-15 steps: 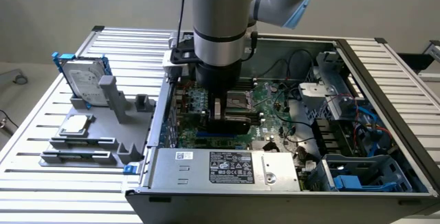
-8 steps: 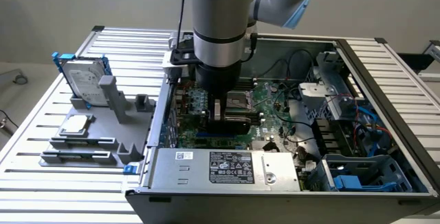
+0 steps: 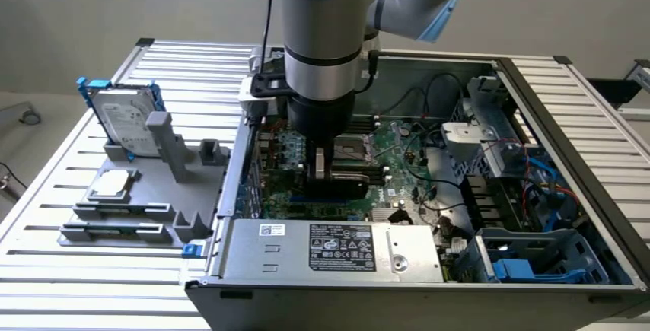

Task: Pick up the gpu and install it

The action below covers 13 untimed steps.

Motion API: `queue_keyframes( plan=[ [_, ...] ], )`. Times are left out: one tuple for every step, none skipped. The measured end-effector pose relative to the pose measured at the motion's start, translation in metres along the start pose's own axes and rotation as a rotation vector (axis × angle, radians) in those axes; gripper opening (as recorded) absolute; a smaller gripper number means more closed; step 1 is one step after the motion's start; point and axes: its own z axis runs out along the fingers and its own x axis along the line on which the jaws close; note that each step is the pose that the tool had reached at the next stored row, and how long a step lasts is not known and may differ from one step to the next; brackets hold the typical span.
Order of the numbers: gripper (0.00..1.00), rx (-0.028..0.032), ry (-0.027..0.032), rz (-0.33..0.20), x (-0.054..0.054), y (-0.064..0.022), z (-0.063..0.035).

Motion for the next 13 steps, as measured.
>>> queue_keyframes(
  plan=[
    [0.26,0.0000,0.0001,0.000,0.0000,0.0000,0.0001],
    [0.26,0.0000,0.0000,-0.001,0.0000,0.0000,0.0003],
    [0.26,-0.0001,-0.0001,-0.001,0.0001,0.0000,0.0005],
    [0.26,-0.0001,-0.0004,-0.001,0.0001,0.0001,0.0007],
    [0.26,-0.0001,-0.0008,-0.002,0.0001,0.0001,0.0010],
    [0.26,-0.0001,-0.0016,-0.002,0.0001,0.0001,0.0013],
    [0.26,-0.0001,-0.0025,-0.002,0.0001,0.0001,0.0015],
    [0.26,-0.0001,-0.0039,-0.002,0.0001,0.0000,0.0018],
    [0.26,-0.0001,-0.0058,-0.003,0.0001,0.0001,0.0021],
    [0.26,0.0000,-0.0074,-0.003,0.0001,0.0001,0.0022],
    [0.26,-0.0001,-0.0087,-0.003,0.0001,0.0001,0.0024],
    [0.26,0.0000,-0.0101,-0.003,0.0001,0.0001,0.0027],
    [0.26,0.0000,-0.0109,-0.003,0.0001,0.0001,0.0029]
  ],
)
